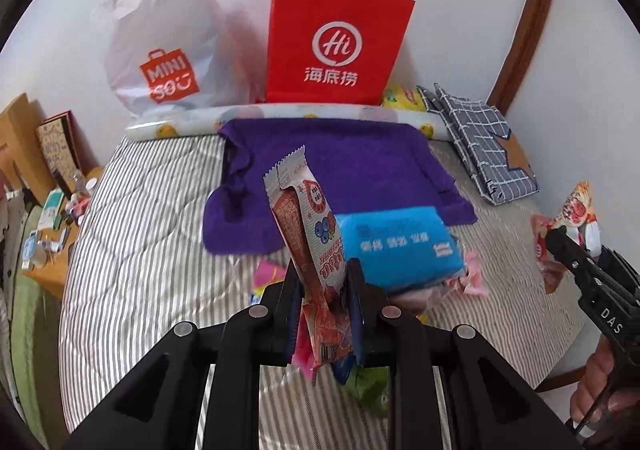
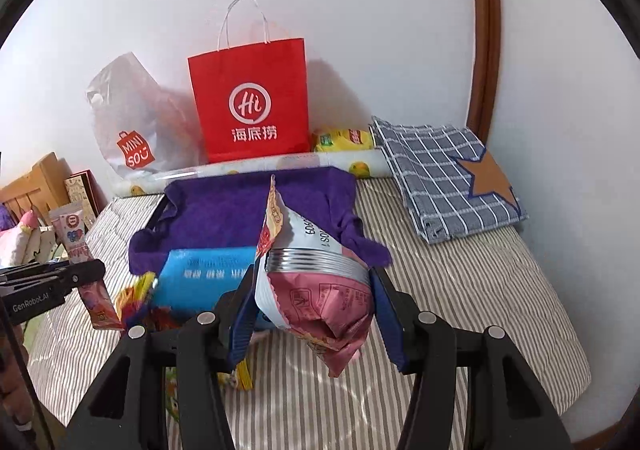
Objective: Organize snacks
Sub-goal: 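Carry both snacks over the purple towel with both grippers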
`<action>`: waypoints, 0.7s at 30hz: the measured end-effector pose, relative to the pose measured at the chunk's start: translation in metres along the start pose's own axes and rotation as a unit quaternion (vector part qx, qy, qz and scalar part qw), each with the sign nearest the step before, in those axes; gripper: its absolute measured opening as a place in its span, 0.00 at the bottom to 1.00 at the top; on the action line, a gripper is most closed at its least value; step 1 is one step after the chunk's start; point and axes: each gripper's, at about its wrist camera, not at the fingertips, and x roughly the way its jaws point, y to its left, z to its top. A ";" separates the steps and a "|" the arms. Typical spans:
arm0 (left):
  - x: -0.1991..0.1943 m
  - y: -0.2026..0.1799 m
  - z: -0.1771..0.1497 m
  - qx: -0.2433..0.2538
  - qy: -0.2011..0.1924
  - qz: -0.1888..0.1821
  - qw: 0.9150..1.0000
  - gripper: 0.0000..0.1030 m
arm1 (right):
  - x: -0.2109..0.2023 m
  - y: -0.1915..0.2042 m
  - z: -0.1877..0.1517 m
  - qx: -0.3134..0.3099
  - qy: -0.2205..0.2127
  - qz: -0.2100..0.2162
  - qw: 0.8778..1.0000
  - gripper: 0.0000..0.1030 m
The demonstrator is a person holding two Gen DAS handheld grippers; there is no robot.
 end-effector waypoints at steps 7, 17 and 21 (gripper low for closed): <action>0.010 -0.006 0.024 0.015 -0.006 -0.005 1.000 0.20 | 0.020 0.005 0.020 -0.007 -0.008 0.002 1.000 0.50; 0.028 -0.007 0.053 0.019 -0.012 -0.006 1.000 0.20 | 0.055 0.009 0.037 -0.013 -0.006 0.007 1.000 0.50; 0.040 -0.005 0.061 0.012 -0.014 -0.008 1.000 0.20 | 0.071 0.009 0.040 -0.018 -0.005 0.010 1.000 0.50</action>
